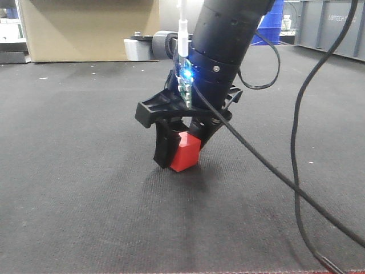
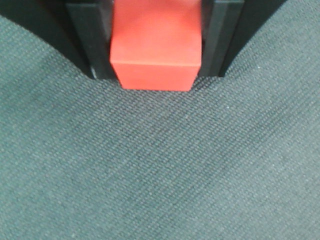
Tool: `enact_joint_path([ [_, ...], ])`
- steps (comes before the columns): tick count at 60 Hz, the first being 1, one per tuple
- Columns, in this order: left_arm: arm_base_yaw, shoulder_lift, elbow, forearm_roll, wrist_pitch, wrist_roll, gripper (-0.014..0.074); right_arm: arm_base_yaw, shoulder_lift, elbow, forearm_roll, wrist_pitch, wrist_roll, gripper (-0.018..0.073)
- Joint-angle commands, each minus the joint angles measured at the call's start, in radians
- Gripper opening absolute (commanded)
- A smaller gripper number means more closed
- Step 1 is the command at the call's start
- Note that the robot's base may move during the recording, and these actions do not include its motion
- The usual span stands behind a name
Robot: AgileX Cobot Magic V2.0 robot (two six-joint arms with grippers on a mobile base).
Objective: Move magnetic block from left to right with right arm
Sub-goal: 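Lower the right gripper with the red cube onto the table, then open the right gripper and raise it away from the cube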
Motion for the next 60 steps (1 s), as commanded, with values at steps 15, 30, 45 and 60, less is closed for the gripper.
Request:
enact_joint_path([
  [15, 0.001, -0.011, 0.010, 0.000, -0.090, -0.004, -0.0116, -0.022, -0.092, -0.034, 0.014, 0.030, -0.009, 0.0622],
  [30, 0.001, -0.011, 0.010, 0.000, -0.090, -0.004, -0.0116, -0.096, -0.247, -0.028, 0.056, 0.046, -0.008, 0.0523],
  [45, 0.001, -0.011, 0.010, 0.000, -0.090, -0.004, -0.0116, -0.140, -0.482, 0.044, 0.072, 0.044, -0.008, 0.0148],
  [60, 0.001, -0.011, 0.010, 0.000, -0.090, -0.004, -0.0116, -0.140, -0.758, 0.281, 0.092, -0.044, -0.008, 0.0069],
])
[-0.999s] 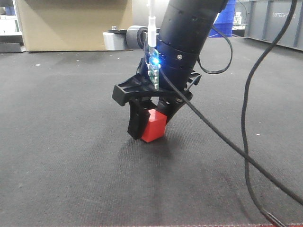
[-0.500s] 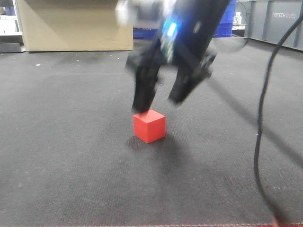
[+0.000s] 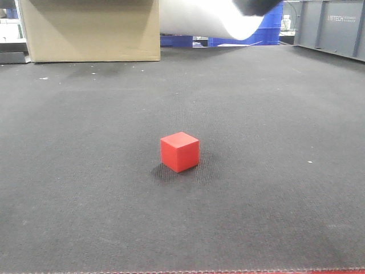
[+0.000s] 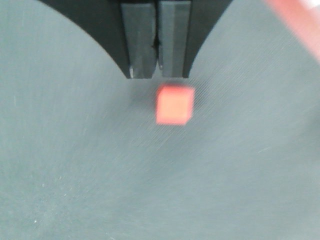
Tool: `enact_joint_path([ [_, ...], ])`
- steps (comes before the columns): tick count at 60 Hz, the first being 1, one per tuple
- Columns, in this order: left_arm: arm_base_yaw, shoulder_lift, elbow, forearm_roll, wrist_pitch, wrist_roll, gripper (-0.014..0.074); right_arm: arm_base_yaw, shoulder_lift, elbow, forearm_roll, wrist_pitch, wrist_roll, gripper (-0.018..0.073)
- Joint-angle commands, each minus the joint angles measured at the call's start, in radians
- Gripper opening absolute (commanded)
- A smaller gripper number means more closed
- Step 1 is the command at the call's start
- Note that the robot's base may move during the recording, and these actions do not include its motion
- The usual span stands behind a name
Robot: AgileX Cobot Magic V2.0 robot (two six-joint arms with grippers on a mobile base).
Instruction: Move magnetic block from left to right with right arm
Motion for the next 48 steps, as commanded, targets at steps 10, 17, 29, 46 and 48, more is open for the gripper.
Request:
enact_joint_path([
  [10, 0.001, -0.011, 0.010, 0.000, -0.090, -0.004, -0.0116, -0.006, -0.310, 0.252, 0.030, -0.187, -0.008, 0.0069],
  [17, 0.001, -0.011, 0.010, 0.000, -0.090, -0.004, -0.0116, -0.006, -0.464, 0.394, 0.035, -0.235, -0.008, 0.0069],
  [29, 0.001, -0.011, 0.010, 0.000, -0.090, -0.004, -0.0116, -0.006, -0.722, 0.563, 0.076, -0.288, -0.007, 0.0069],
  [46, 0.001, -0.011, 0.010, 0.000, -0.090, -0.004, -0.0116, -0.006, -0.957, 0.626, 0.087, -0.296, -0.007, 0.0069],
  [48, 0.001, -0.011, 0.010, 0.000, -0.090, -0.004, -0.0116, -0.006, -0.971, 0.626, 0.087, -0.302, -0.007, 0.0067],
])
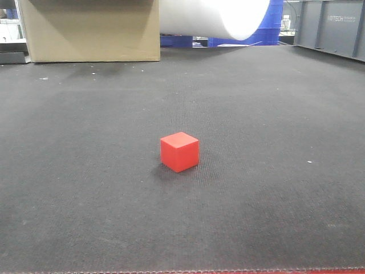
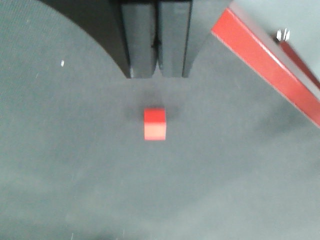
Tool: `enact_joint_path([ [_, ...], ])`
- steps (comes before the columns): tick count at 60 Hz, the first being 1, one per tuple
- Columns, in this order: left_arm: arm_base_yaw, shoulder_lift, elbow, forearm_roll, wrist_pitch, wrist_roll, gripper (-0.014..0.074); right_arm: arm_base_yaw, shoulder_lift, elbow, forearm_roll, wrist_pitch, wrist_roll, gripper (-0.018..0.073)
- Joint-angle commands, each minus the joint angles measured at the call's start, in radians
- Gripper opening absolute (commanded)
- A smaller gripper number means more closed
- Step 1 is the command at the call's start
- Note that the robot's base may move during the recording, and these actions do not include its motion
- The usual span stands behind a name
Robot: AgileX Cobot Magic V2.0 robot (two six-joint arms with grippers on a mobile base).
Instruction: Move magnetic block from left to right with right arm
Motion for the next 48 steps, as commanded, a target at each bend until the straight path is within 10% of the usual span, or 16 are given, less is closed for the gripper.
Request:
enact_joint_path([
  [1, 0.001, -0.011, 0.010, 0.000, -0.090, -0.004, -0.0116, -0.006, -0.029, -0.026, 0.026, -0.100, -0.007, 0.0068],
  [48, 0.001, -0.011, 0.010, 0.000, -0.090, -0.004, -0.0116, -0.025, -0.037, -0.023, -0.043, -0.177, 0.066, 0.0068],
])
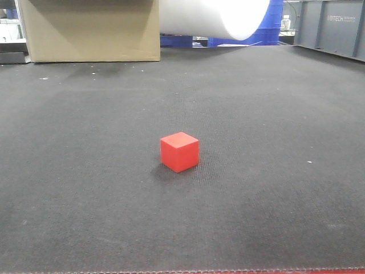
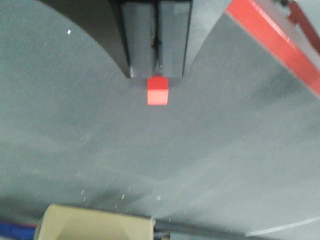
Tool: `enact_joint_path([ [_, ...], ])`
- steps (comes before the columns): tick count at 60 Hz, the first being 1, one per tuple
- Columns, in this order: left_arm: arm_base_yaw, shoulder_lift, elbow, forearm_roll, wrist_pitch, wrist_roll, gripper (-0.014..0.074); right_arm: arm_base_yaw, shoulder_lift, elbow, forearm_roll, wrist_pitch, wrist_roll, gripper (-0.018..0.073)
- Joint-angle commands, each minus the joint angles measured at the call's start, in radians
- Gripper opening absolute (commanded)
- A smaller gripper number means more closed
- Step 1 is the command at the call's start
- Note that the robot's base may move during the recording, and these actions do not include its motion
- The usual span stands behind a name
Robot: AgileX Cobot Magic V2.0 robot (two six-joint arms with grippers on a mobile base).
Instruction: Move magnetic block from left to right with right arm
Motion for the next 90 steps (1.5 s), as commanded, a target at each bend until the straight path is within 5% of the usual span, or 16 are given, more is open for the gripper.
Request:
enact_joint_path([
  [1, 0.001, -0.011, 0.010, 0.000, -0.090, -0.004, -0.0116, -0.026, 0.011, -0.025, -0.062, -0.115, 0.075, 0.0068],
  [9, 0.001, -0.011, 0.010, 0.000, -0.090, -0.004, -0.0116, -0.110, 0.011, -0.023, -0.249, -0.098, 0.251, 0.0068],
  [15, 0.001, -0.011, 0.010, 0.000, -0.090, -0.004, -0.0116, -0.177, -0.002, -0.002, -0.317, -0.112, 0.251, 0.0068],
  [39, 0.001, -0.011, 0.010, 0.000, -0.090, -0.004, -0.0116, -0.445, -0.176, 0.291, -0.326, -0.376, 0.251, 0.0068],
  [57, 0.001, -0.011, 0.010, 0.000, -0.090, -0.004, -0.0116, -0.498, -0.215, 0.509, -0.292, -0.626, 0.251, 0.0068],
  [90, 0.001, -0.011, 0.010, 0.000, -0.090, -0.004, -0.0116, -0.535, -0.282, 0.505, -0.275, -0.558, 0.251, 0.0068],
])
